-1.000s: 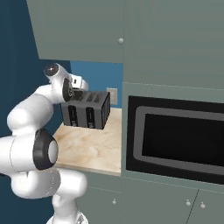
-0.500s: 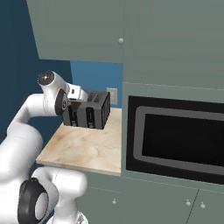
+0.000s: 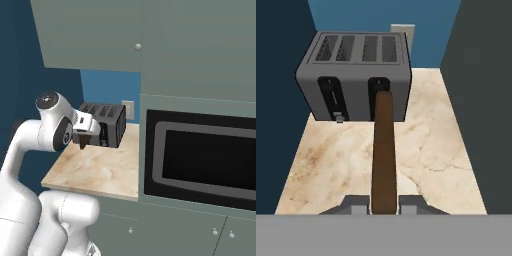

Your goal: Start the toaster. Once the lever pops up, take the bread to the plate on the dining counter.

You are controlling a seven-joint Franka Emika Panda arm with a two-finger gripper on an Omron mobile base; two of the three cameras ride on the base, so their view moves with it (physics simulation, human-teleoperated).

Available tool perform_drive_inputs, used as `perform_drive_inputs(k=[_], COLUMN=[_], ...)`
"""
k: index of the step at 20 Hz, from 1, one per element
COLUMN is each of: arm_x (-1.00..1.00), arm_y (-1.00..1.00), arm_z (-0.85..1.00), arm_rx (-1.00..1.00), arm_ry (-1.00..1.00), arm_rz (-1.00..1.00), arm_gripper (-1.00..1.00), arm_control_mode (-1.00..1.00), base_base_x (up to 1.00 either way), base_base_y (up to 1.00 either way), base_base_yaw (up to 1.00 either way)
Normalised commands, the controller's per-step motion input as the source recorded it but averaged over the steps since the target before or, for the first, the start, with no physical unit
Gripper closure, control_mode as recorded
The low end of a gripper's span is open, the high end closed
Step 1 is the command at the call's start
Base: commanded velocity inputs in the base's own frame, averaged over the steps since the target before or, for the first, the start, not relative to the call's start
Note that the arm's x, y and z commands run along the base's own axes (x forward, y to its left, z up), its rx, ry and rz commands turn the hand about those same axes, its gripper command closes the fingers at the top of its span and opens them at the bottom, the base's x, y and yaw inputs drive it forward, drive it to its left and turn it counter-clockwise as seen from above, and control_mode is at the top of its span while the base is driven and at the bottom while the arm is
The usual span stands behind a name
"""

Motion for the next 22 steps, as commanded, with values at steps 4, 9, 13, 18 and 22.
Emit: perform_drive_inputs(k=[4, 9, 13, 18, 22], arm_x=[-1.0, -0.93, -0.63, -0.18, -0.09], arm_y=[-0.29, -0.06, 0.0, 0.0, 0.0], arm_z=[0.0, 0.0, 0.0, 0.16, 0.3], arm_rx=[0.0, 0.0, 0.0, 0.0, 0.0], arm_ry=[0.13, 0.14, 0.13, 0.03, 0.0], arm_rz=[0.0, 0.0, 0.0, 0.0, 0.0], arm_gripper=[1.0, 1.0, 1.0, 1.0, 1.0], arm_control_mode=[-1.0, -1.0, -1.0, -1.0, -1.0], base_base_x=[0.0, 0.0, 0.0, 0.0, 0.0], base_base_y=[0.0, 0.0, 0.0, 0.0, 0.0], base_base_yaw=[0.0, 0.0, 0.0, 0.0, 0.0])
